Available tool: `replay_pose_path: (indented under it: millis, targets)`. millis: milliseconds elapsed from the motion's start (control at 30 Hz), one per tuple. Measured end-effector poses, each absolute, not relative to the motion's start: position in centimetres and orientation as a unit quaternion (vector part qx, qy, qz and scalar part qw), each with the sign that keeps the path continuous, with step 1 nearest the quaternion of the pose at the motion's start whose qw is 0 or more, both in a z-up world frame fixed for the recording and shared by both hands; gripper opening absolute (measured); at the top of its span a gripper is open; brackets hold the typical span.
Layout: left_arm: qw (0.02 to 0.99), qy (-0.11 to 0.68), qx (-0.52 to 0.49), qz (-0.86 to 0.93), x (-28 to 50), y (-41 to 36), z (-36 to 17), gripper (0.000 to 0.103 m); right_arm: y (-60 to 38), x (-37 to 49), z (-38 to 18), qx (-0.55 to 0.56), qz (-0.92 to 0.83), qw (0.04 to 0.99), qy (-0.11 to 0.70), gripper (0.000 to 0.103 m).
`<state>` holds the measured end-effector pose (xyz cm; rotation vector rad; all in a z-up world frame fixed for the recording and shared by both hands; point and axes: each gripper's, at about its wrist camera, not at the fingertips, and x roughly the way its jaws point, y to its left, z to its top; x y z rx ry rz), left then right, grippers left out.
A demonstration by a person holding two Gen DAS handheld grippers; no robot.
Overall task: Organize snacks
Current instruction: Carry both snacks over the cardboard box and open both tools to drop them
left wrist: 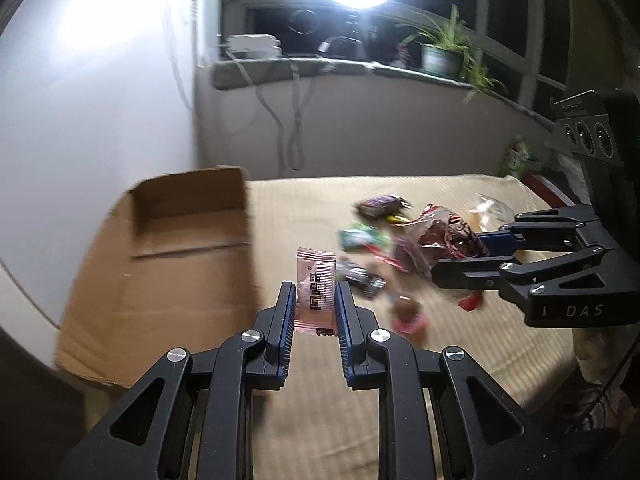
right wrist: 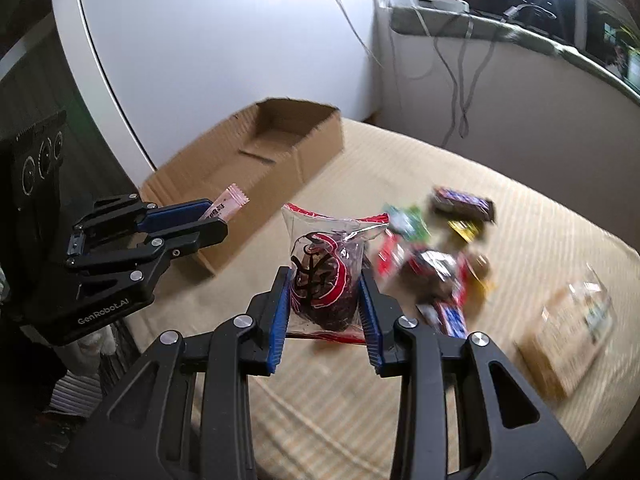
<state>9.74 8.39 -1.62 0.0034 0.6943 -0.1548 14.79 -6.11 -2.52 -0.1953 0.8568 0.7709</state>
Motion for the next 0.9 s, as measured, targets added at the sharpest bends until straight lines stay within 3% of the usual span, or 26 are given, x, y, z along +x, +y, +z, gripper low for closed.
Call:
replay_pose_path:
  millis: [367,900]
  targets:
    - [0.941,0.337,-0.018,-0.013,9.8,14.6,-2.0,0.018,0.5,16.6,-2.2,-0.103,0.387,0.827,0.395,0.034]
    - [0.939,0.343,-0.029,0.008,9.8,17.6,-3.1,0.018,9.9,20.0,-4.3,-0.119,0.408,0.806,0.412,0.034]
